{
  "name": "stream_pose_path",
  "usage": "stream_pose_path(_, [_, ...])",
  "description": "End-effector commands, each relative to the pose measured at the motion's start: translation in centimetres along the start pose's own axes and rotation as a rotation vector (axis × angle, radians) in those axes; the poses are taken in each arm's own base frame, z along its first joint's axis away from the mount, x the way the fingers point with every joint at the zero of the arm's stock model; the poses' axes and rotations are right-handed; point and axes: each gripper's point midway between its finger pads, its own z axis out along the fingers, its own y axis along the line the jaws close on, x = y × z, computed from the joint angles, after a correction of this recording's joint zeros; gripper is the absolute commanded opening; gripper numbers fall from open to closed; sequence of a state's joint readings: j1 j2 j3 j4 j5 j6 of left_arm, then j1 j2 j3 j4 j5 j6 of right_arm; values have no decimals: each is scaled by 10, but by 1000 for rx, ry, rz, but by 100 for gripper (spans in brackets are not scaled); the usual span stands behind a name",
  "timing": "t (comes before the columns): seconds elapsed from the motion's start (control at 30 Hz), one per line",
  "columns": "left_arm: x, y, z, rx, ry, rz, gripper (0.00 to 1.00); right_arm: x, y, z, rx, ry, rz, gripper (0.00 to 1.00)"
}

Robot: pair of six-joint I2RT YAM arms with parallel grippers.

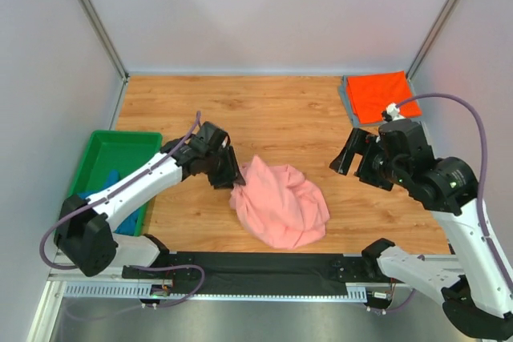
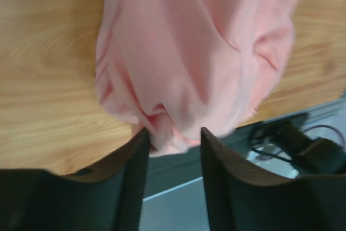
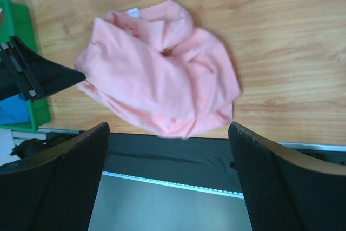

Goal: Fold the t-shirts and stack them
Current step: Move the tshirt to the center of the board, then flatten the tshirt out

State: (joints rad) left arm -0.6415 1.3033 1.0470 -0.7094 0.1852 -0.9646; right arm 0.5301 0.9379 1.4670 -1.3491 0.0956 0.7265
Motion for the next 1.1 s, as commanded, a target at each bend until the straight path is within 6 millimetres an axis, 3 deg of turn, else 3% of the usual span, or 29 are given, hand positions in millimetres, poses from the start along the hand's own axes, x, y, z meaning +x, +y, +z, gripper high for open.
stream_pose_path(0.0, [5,6,0,-4,30,72,52,25,-26,11,101,68,18,91])
stream_pose_path(0.1, [-3,12,-10,-62,15,153,62,35,-32,33,113,84,23,88])
stream_pose_path(0.17, [-17,5,-17,-68,-26,182,65,47,-29,54,97,134,40,85])
stream_pose_path(0.23, [-24,4,-18,-81,-19,197,67,60,-18,73,39,201,27,83])
stream_pose_path(0.37, [-24,25,-10,-162,34,189,67,96,5,106,-112,371,19,74])
stream_pose_path(0.5, [-29,35,-3,-192,29,250,67,130,-8,132,-77,475,26,60])
stream_pose_path(0.67, [-24,17,28,-99,147,291,67,142,-57,141,168,475,36,56])
stream_pose_path(0.73, [-19,8,36,-48,191,299,66,157,-68,145,198,522,39,56])
stream_pose_path(0.87, [-11,11,54,-28,250,295,62,170,-79,157,230,563,24,56])
stream_pose_path(0.93, [-11,9,56,-17,249,296,51,170,-86,167,251,569,5,56])
stream_pose_path(0.97, [-12,8,56,-16,248,290,37,166,-84,174,242,561,2,56])
stream_pose_path(1.03, [-17,0,54,1,236,290,26,162,-90,185,264,574,-14,56])
stream_pose_path(1.07, [-19,-2,53,4,232,290,12,152,-84,192,246,551,-23,56])
